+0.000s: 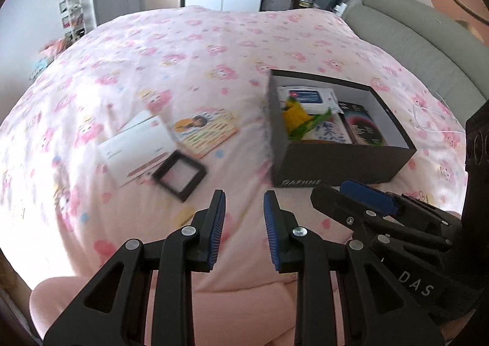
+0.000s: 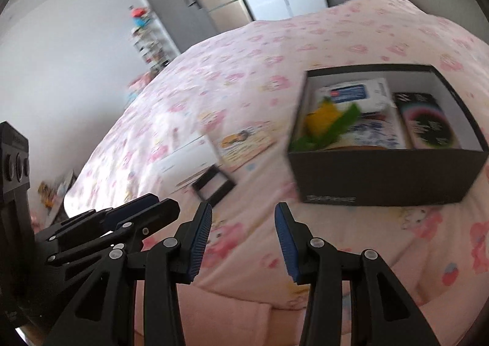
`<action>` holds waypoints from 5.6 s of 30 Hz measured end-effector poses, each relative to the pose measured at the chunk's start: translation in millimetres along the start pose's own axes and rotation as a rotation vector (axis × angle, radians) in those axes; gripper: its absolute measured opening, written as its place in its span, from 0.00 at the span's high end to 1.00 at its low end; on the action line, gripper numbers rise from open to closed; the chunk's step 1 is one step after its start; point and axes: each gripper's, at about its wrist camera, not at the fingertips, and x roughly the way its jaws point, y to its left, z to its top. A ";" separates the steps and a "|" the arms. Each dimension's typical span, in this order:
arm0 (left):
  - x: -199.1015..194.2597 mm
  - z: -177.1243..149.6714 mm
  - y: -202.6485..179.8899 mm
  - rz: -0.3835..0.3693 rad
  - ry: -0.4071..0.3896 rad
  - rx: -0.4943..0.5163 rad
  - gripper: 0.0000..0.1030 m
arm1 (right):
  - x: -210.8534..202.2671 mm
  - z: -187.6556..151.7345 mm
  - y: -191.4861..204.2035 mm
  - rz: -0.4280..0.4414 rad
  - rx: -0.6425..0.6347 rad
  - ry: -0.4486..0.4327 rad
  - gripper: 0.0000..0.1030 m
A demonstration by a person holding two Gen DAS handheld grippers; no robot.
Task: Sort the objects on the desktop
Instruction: 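Move the left tool to the black square frame and grasp it, then lift the black frame with the left gripper and carry it over the box, then lower the black frame into the box and open the left gripper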
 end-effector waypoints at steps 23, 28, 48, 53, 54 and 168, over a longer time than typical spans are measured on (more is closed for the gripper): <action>97.5 56.4 99.0 0.065 0.117 -0.156 0.77 | 137.8 71.6 49.3 -0.086 -0.275 0.189 0.62; 144.1 39.6 120.3 0.000 0.208 -0.305 0.77 | 178.9 69.1 30.6 -0.064 -0.263 0.265 0.62; 176.1 9.8 138.4 -0.105 0.291 -0.455 0.77 | 205.6 32.9 23.5 0.085 -0.255 0.373 0.72; 163.3 -2.1 118.9 -0.176 0.317 -0.421 0.75 | 169.7 3.4 27.3 0.095 -0.278 0.428 0.72; 160.9 -7.2 114.4 -0.178 0.319 -0.413 0.75 | 162.3 -3.9 25.2 0.102 -0.278 0.435 0.72; 253.5 132.0 -156.8 -0.286 0.334 -0.011 0.85 | 70.9 104.6 -234.1 -0.195 0.231 0.133 0.81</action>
